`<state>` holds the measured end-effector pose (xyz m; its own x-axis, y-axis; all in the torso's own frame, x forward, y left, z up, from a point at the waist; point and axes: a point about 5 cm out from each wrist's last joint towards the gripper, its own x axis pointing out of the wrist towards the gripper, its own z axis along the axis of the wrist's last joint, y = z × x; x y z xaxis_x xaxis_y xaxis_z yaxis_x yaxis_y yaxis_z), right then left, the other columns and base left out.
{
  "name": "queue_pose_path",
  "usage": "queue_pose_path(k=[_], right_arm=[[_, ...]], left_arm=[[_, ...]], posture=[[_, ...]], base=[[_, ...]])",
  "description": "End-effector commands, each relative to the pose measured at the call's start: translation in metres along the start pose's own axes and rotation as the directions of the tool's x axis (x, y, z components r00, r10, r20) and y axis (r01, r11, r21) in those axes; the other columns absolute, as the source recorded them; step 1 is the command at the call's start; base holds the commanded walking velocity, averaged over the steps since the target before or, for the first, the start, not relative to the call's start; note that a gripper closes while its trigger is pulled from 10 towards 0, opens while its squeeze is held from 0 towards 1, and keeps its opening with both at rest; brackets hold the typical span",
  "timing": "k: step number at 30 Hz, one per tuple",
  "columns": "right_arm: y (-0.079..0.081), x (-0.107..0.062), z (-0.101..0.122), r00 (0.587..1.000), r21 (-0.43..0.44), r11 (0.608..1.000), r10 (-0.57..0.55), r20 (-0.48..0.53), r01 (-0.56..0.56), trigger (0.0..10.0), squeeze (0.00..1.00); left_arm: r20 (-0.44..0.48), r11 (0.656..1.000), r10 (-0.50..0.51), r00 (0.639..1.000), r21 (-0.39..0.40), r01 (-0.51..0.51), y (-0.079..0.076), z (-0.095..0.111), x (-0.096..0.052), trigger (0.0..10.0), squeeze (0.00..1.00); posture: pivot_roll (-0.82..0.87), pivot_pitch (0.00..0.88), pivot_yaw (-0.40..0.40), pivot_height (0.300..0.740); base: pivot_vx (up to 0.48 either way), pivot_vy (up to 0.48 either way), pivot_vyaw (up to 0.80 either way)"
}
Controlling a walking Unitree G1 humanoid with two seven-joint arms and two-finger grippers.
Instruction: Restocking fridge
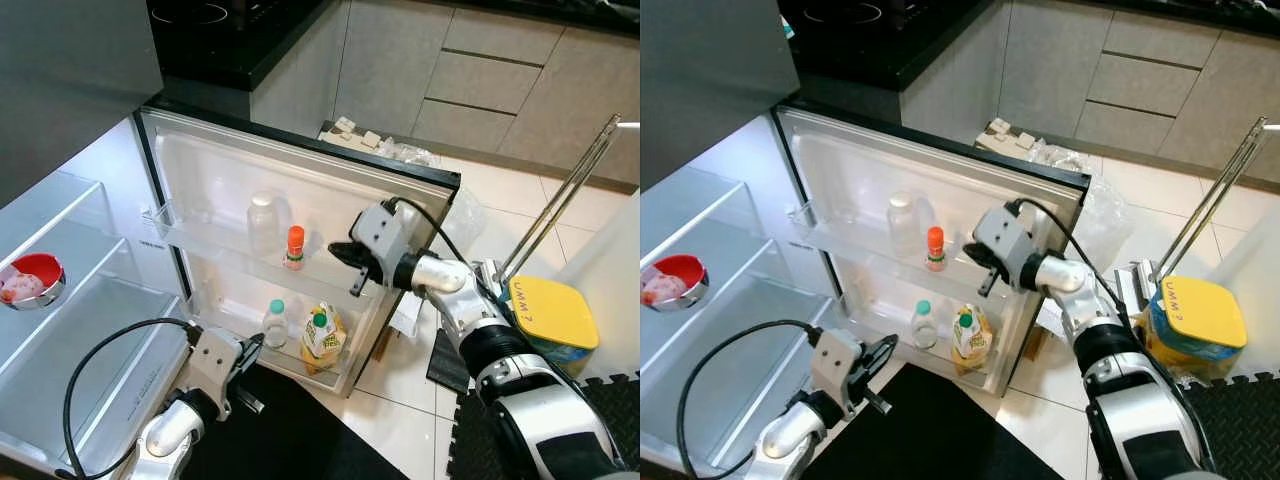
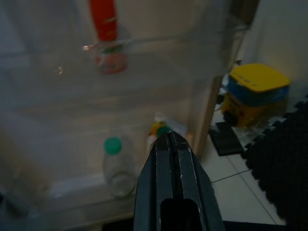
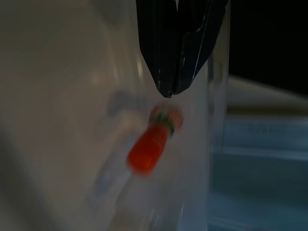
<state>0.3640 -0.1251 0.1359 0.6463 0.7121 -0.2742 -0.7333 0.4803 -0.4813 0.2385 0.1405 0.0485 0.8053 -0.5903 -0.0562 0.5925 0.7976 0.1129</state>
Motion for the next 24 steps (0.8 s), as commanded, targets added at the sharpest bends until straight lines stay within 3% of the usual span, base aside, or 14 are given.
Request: queue_pose_path(k=[1, 10, 17, 24], right_arm=[[0.005, -0.004, -0.011, 0.998, -0.042, 0.999, 0.014, -0.064, -0.017, 10.0, 0.0], [0.01, -0.01, -0.031, 0.983, -0.134, 0.991, 0.001, -0.183, -0.026, 10.0, 0.0], [0.012, -0.014, -0.039, 0.976, -0.129, 0.991, 0.011, -0.219, -0.04, 10.0, 0.0], [0.028, -0.016, -0.048, 0.955, -0.1, 0.98, 0.14, -0.26, -0.171, 10.0, 0.0]], left_arm=[[-0.007, 0.999, -0.043, 0.999, -0.003, 0.043, -0.006, 0.002, 0.001, 10.0, 0.0], [-0.019, 0.996, -0.087, 0.996, 0.019, 0.087, -0.006, 0.012, 0.004, 10.0, 0.0], [-0.02, 0.996, -0.088, 0.996, 0.013, 0.088, -0.006, 0.014, 0.004, 10.0, 0.0], [-0.04, 0.994, -0.108, 0.993, 0.01, 0.109, -0.008, 0.015, 0.001, 10.0, 0.0]], posture=[[-0.12, 0.084, -0.061, 0.736], [-0.11, 0.084, -0.059, 0.736], [-0.11, 0.085, -0.059, 0.736], [-0.12, 0.086, -0.062, 0.736]], base=[[0.0, 0.0, 0.0], [0.0, 0.0, 0.0], [0.0, 0.0, 0.0], [0.0, 0.0, 0.0]])
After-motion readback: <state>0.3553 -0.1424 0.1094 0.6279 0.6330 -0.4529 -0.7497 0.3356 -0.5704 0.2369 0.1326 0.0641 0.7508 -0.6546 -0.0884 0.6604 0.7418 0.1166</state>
